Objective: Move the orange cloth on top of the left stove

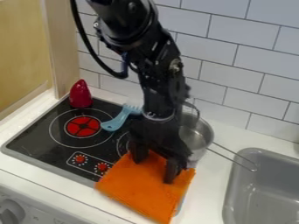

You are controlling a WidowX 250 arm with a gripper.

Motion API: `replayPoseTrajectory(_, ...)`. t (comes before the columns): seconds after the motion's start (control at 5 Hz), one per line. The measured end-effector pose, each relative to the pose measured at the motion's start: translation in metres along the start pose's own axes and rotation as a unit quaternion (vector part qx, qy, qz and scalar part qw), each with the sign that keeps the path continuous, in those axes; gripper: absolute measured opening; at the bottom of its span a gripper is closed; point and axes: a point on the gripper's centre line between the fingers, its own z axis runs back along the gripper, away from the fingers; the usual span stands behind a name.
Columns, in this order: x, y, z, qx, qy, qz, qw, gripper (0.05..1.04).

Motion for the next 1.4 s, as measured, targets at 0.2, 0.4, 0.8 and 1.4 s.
replayPoseTrajectory(0.2, -0.002, 0.023, 0.0, 0.002, 0.003, 0.031, 0.9995, 0.999)
replayPoseTrajectory(0.4, -0.005, 0.037, 0.0, -0.003, 0.006, 0.045, 0.999, 0.999)
replayPoseTrajectory(0.8, -0.014, 0.064, 0.001, -0.015, 0.014, 0.074, 0.997, 0.999)
replayPoseTrajectory(1.4, -0.028, 0.117, 0.011, -0.035, 0.01, 0.128, 0.9911, 0.999)
